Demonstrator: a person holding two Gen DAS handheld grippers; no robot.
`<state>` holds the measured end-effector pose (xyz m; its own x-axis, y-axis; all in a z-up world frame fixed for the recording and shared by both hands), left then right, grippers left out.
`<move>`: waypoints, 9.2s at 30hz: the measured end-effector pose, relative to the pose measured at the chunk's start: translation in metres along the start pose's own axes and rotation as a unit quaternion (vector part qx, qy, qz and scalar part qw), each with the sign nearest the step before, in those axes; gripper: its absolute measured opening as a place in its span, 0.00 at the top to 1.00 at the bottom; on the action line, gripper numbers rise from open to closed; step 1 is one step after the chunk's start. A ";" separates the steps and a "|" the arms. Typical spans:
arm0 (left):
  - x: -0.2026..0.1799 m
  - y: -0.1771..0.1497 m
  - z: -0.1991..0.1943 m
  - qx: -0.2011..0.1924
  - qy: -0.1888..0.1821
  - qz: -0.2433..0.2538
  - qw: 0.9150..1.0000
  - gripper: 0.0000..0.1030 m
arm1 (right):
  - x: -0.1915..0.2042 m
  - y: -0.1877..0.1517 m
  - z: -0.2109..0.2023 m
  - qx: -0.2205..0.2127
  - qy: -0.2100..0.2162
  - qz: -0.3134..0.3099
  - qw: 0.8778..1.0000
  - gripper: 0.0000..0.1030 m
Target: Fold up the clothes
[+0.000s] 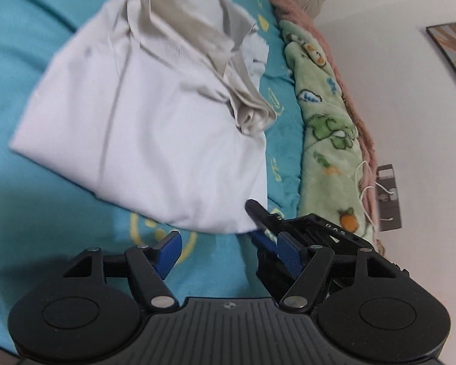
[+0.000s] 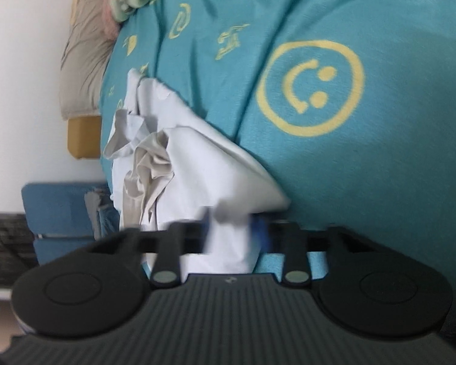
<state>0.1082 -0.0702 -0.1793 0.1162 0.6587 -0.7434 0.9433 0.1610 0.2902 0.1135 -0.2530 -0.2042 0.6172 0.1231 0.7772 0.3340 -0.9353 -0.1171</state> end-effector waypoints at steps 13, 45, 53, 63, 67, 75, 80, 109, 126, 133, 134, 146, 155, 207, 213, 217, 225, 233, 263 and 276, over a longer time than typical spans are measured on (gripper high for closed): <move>0.047 0.037 -0.025 -0.154 0.010 -0.106 0.982 0.30 | 0.050 0.002 -0.040 -0.029 0.110 -0.062 0.992 0.93; -0.053 -0.033 -0.210 -0.290 0.021 -0.018 0.957 0.95 | 0.059 -0.068 -0.221 -0.080 0.165 -0.207 0.961 0.93; -0.064 -0.028 -0.217 -0.275 0.047 -0.012 0.960 0.95 | 0.088 -0.057 -0.201 -0.091 0.140 -0.219 0.961 0.93; -0.032 0.089 -0.144 -0.240 0.182 0.038 0.953 0.93 | 0.144 -0.012 -0.068 -0.081 0.052 -0.236 0.967 0.92; -0.005 0.121 -0.108 -0.229 0.193 0.046 0.953 0.93 | 0.139 0.006 -0.024 -0.076 0.041 -0.230 0.969 0.92; 0.039 0.145 -0.055 -0.209 0.194 0.068 0.956 0.93 | 0.120 0.031 0.038 -0.052 0.003 -0.224 0.973 0.91; 0.041 0.149 -0.043 -0.207 0.201 0.081 0.954 0.92 | 0.115 0.037 0.054 -0.053 -0.008 -0.219 0.974 0.91; 0.039 0.115 -0.010 -0.143 0.284 0.264 0.911 0.26 | 0.112 -0.020 0.093 -0.029 -0.068 -0.471 0.879 0.37; 0.006 0.054 -0.047 -0.135 0.306 0.309 0.890 0.26 | 0.091 -0.036 0.019 -0.047 -0.064 -0.449 0.890 0.37; 0.028 0.056 -0.045 -0.126 0.350 0.261 0.891 0.23 | 0.084 -0.042 0.011 -0.056 -0.079 -0.461 0.882 0.37; 0.031 0.056 -0.045 -0.126 0.349 0.255 0.893 0.22 | 0.084 -0.042 0.006 -0.058 -0.075 -0.455 0.885 0.37; 0.035 0.056 -0.043 -0.120 0.344 0.235 0.901 0.23 | 0.037 -0.039 -0.034 0.050 -0.024 -0.219 0.974 0.21; 0.039 0.059 -0.042 -0.115 0.334 0.203 0.914 0.22 | -0.011 -0.016 0.006 0.079 -0.007 0.008 0.997 0.21; 0.062 0.027 0.003 -0.111 -0.040 -0.158 0.980 0.14 | 0.060 -0.011 -0.031 0.003 0.132 -0.100 0.986 0.83; 0.080 0.032 -0.018 -0.149 -0.033 -0.188 0.970 0.19 | 0.062 -0.006 -0.034 -0.004 0.144 -0.093 0.985 0.83; 0.099 0.037 -0.039 -0.201 -0.005 -0.220 0.954 0.29 | 0.062 0.003 -0.040 -0.022 0.147 -0.094 0.984 0.83; 0.098 0.052 -0.050 -0.211 -0.014 -0.197 0.957 0.48 | 0.064 0.000 -0.045 -0.042 0.136 -0.120 0.982 0.83; 0.077 0.049 -0.042 -0.187 -0.010 -0.162 0.969 0.89 | 0.062 -0.003 -0.070 -0.056 0.135 -0.127 0.981 0.83; -0.328 0.136 0.078 -0.120 -0.124 0.035 0.984 0.94 | 0.185 0.257 -0.322 -0.226 0.172 -0.137 0.949 0.83; -0.341 0.037 0.264 -0.011 -0.060 0.177 0.982 0.93 | 0.034 0.336 -0.333 -0.319 -0.013 -0.144 0.937 0.82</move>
<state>0.1858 -0.4829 -0.0737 0.4719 0.5859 -0.6588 0.8308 -0.0455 0.5547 0.0097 -0.6731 -0.0111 0.5862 0.4006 0.7042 0.0000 -0.8692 0.4945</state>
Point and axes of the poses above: each gripper's, at about its wrist camera, not at the fingertips, and z roughly the way its jaws point, x to its left, y to its top, the point moved 8 cm from there along z, roughly the way its jaws point, and after that the axes turned 10 degrees about z, right-handed, at the moved point
